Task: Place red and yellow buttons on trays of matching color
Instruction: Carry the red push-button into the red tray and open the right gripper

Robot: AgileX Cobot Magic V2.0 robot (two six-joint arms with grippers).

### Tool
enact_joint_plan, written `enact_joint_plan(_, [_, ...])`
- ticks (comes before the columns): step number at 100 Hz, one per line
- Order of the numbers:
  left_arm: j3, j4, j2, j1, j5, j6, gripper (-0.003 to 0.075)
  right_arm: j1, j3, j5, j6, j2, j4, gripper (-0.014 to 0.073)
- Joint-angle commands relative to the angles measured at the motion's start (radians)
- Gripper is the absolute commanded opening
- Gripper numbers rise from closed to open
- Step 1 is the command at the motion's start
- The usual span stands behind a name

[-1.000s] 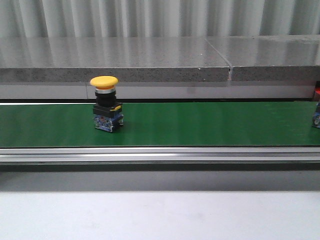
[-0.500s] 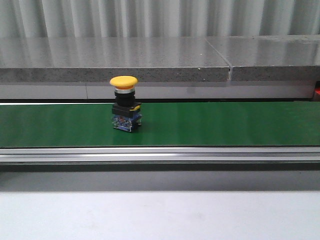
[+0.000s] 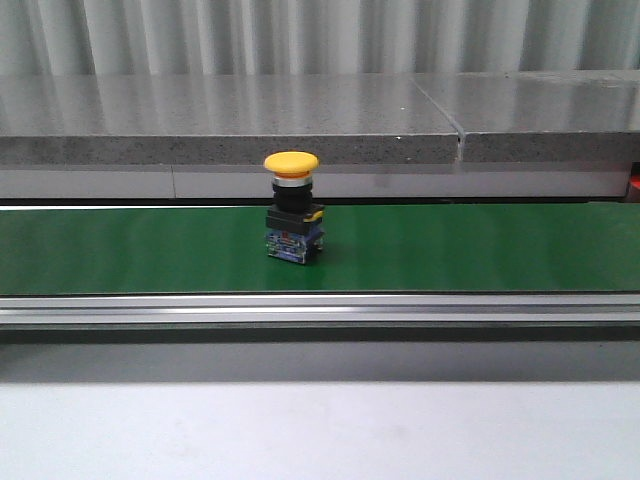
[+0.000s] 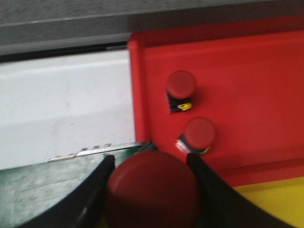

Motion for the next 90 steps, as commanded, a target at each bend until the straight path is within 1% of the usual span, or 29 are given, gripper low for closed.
enact_joint_plan(1, [-0.026,-0.021,0.005,-0.007,-0.074,-0.001,-0.002,-0.063,-0.044,-0.091,0.026,0.013,0.012,0.0134])
enact_joint_plan(10, [-0.026,-0.021,0.005,-0.007,-0.074,-0.001,-0.002,-0.119,-0.046,-0.153,0.037,0.061,0.02,0.0134])
enact_joint_plan(17, [-0.026,-0.021,0.005,-0.007,-0.074,-0.001,-0.002,-0.152,-0.061,-0.175,0.039,0.105,0.047,0.0134])
enact_joint_plan(26, [-0.026,-0.021,0.005,-0.007,-0.074,-0.001,-0.002,-0.188,-0.101,-0.167,0.039,0.17,0.079,0.0134])
enact_joint_plan(35, [-0.026,-0.021,0.005,-0.007,-0.074,-0.001,-0.002,-0.212,-0.157,-0.137,0.039,0.239,0.082,0.0134])
enact_joint_plan(57, [-0.026,-0.021,0.005,-0.007,-0.074,-0.001,-0.002,-0.222,-0.282,-0.04,0.038,0.371,0.082,0.0134])
enact_joint_plan(67, [-0.026,-0.021,0.005,-0.007,-0.074,-0.001,-0.002,-0.222,-0.31,-0.034,0.038,0.407,0.082,0.0134])
enact_joint_plan(90, [-0.026,-0.021,0.005,-0.007,-0.074,-0.001,-0.002,-0.222,-0.309,-0.052,0.021,0.456,0.082,0.0134])
